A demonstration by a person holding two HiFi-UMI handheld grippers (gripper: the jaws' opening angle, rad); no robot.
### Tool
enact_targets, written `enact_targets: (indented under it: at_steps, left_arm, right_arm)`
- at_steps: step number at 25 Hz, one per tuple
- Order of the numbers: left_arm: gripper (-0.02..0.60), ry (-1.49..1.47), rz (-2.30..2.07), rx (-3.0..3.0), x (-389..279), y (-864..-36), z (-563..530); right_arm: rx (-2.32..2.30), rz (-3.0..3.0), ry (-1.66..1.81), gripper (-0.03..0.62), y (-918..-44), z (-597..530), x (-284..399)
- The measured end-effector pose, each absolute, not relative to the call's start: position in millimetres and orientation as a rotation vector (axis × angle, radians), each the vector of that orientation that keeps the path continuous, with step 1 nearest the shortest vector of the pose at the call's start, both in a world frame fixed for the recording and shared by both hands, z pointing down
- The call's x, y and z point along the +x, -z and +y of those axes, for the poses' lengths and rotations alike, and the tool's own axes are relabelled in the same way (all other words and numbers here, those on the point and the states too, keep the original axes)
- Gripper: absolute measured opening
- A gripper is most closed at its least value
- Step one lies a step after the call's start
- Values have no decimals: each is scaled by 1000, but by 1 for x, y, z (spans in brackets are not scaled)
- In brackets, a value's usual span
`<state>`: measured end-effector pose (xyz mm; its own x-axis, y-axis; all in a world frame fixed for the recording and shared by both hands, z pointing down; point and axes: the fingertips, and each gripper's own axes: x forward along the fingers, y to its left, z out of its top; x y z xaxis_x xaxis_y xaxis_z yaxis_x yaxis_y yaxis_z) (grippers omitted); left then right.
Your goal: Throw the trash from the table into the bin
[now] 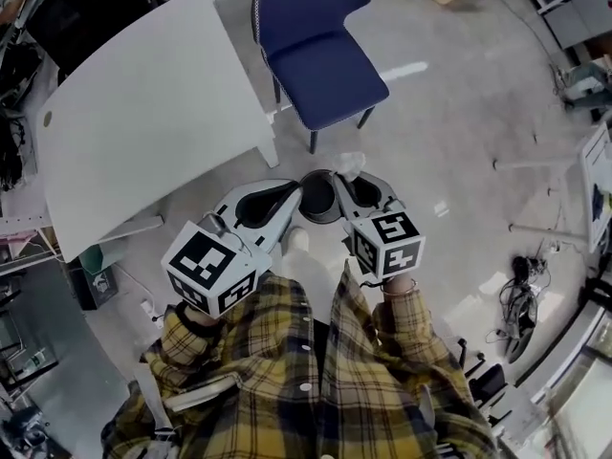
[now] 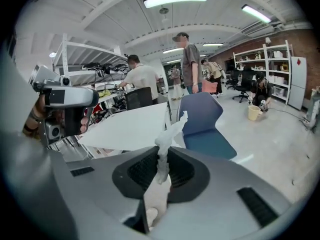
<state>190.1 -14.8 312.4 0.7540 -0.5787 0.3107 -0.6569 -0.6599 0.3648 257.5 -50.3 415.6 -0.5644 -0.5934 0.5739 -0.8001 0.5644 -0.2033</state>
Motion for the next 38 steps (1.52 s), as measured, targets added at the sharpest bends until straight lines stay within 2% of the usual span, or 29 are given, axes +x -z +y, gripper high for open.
enact_targets:
  at_steps: [7, 17, 22, 38]
  left_arm:
    - [9, -295, -860, 2480, 201, -355, -15]
    - [10, -394, -711, 2458, 231, -455, -8]
    - [9, -499, -674, 2471, 240, -528, 5]
    - [10, -585, -659, 2211, 250, -806, 1]
  right_arm:
    - [1226, -2277, -750, 31, -465, -31, 284]
    - [1280, -2153, -870, 32, -588, -15, 307]
    - [1279, -2091, -944, 32, -673, -3, 308]
    - [1303, -1902, -1173, 32, -966, -6, 318]
